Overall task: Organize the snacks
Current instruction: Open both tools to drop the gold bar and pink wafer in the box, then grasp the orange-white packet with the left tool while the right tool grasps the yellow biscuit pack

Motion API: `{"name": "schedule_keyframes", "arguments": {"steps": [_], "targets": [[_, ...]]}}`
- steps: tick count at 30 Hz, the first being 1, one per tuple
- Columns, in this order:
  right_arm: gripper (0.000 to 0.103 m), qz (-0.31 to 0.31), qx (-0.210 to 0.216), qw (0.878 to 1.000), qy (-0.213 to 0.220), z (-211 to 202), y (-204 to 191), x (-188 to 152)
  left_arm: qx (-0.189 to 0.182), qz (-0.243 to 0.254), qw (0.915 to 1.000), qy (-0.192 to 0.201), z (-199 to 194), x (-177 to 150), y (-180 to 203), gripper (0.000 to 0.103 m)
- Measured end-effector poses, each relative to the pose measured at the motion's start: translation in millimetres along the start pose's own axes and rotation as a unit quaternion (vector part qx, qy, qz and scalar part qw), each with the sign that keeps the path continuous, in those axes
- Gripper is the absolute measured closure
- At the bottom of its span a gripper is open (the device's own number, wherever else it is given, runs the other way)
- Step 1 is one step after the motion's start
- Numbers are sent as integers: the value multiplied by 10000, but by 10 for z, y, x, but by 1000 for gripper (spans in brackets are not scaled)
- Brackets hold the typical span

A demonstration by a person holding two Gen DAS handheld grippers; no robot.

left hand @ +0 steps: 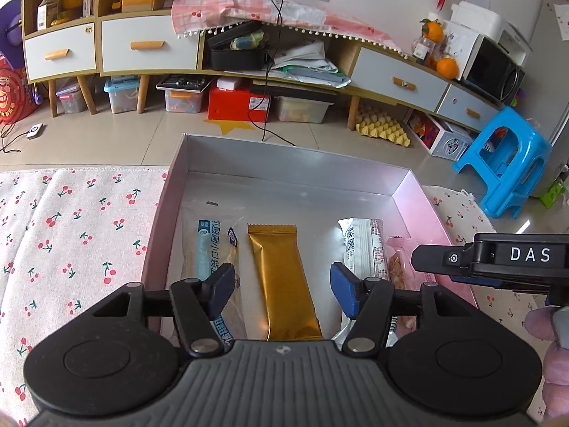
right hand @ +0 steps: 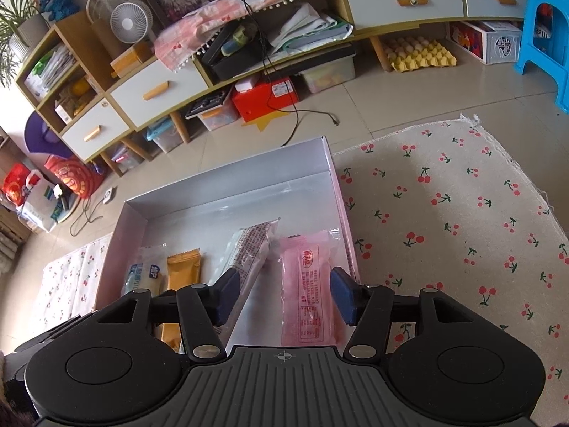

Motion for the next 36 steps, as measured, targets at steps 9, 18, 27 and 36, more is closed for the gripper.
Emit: {"name": "schedule_keyframes", "arguments": {"steps": [9, 18, 27, 36], "targets": [[33, -3, -31, 10000, 70, -261, -104, -23, 58, 100, 9999, 77, -288, 12, -52, 37], [24, -89, -80, 9999, 84, -605, -268, -138, 62, 79, 9999, 89, -600, -70, -135, 27], [21, -397, -120, 9991, -51, -856, -529, -381, 193, 90, 9998, -26, -844, -202, -282, 16], [19, -659, 3, 9976, -230, -954, -785, -623, 505, 29, 9987, -85, -1020, -305, -453, 6]]}}
Point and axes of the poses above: each gripper's, at about its wrist camera, not at the fingertips, and z roughly the way its jaws point, y to its right, x to its top, the point moved 3 cm from there along z, roughly the way its jaws point, and after that the axes turned 15 degrees about -z, right-handed, at the moved point
